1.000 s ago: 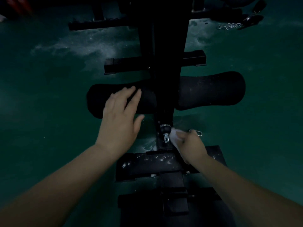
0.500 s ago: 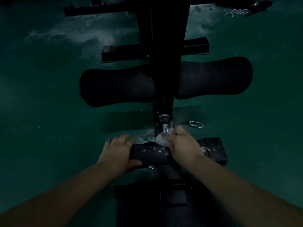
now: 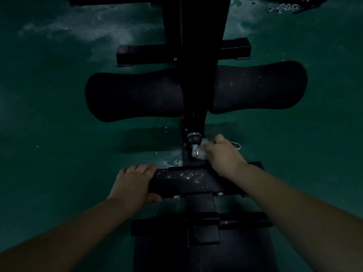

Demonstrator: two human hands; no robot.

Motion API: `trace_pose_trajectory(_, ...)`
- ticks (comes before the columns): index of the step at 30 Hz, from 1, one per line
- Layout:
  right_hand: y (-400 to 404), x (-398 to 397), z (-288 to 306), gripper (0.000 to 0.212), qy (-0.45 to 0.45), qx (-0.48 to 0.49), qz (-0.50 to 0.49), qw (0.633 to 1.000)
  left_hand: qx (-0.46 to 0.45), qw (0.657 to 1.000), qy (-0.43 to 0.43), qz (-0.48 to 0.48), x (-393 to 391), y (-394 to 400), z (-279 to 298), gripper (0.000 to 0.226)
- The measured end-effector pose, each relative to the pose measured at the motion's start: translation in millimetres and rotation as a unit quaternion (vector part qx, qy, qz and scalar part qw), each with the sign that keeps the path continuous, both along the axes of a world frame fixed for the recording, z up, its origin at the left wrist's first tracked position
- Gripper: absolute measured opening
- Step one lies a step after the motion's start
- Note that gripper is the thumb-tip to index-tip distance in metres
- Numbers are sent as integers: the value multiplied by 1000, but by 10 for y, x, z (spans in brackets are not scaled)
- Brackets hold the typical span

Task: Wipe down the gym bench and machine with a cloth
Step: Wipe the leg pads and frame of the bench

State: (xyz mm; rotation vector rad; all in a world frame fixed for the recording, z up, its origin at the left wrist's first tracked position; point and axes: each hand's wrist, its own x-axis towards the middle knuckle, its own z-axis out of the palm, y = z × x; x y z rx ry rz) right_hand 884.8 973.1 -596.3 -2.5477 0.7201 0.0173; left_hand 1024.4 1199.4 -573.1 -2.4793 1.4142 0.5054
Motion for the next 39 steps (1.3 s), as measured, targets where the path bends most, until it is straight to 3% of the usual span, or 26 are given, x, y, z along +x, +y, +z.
trace_pose_trajectory(4, 98, -207, 167, 50, 28, -1, 88, 996, -2, 1000, 1, 3, 2, -23, 7, 97)
trace_pose_trajectory(9, -81, -147, 238, 49, -45, 6, -69, 997, 4, 1000, -4, 4, -19, -30, 7, 96)
trace_pose_trajectory(12, -163, 148, 165, 38, 2, 9, -99, 995, -1, 1000, 8, 10, -14, -30, 9, 96)
trace_pose_trajectory(15, -68, 180, 123, 38, 56, 8, -49, 997, -5, 1000, 8, 12, -8, -30, 14, 96)
trace_pose_trajectory(20, 199, -195, 256, 37, 55, 10, 70, 996, -8, 1000, 3, 3, -4, -18, -6, 96)
trace_pose_trajectory(22, 270, -315, 306, 36, 53, 32, 39, 997, -7, 1000, 10, 3, 3, -19, -2, 97)
trace_pose_trajectory(26, 413, -414, 227, 33, -79, -28, -81, 993, -7, 1000, 23, 5, 15, -20, 0, 98)
trace_pose_trajectory(28, 471, -385, 117, 34, -83, -38, -98, 991, -7, 1000, 22, 3, 19, -13, -5, 99)
trace_pose_trajectory(31, 560, -338, 28, 39, -76, -41, -51, 995, -7, 1000, 18, 1, 19, -13, -9, 98)
trace_pose_trajectory(35, 693, -371, 85, 39, -22, 37, 32, 999, -13, 1000, 18, -3, 23, -2, -10, 97)
trace_pose_trajectory(39, 781, -381, 120, 38, -78, 11, -110, 991, -12, 1000, 20, 3, 24, 7, -24, 98)
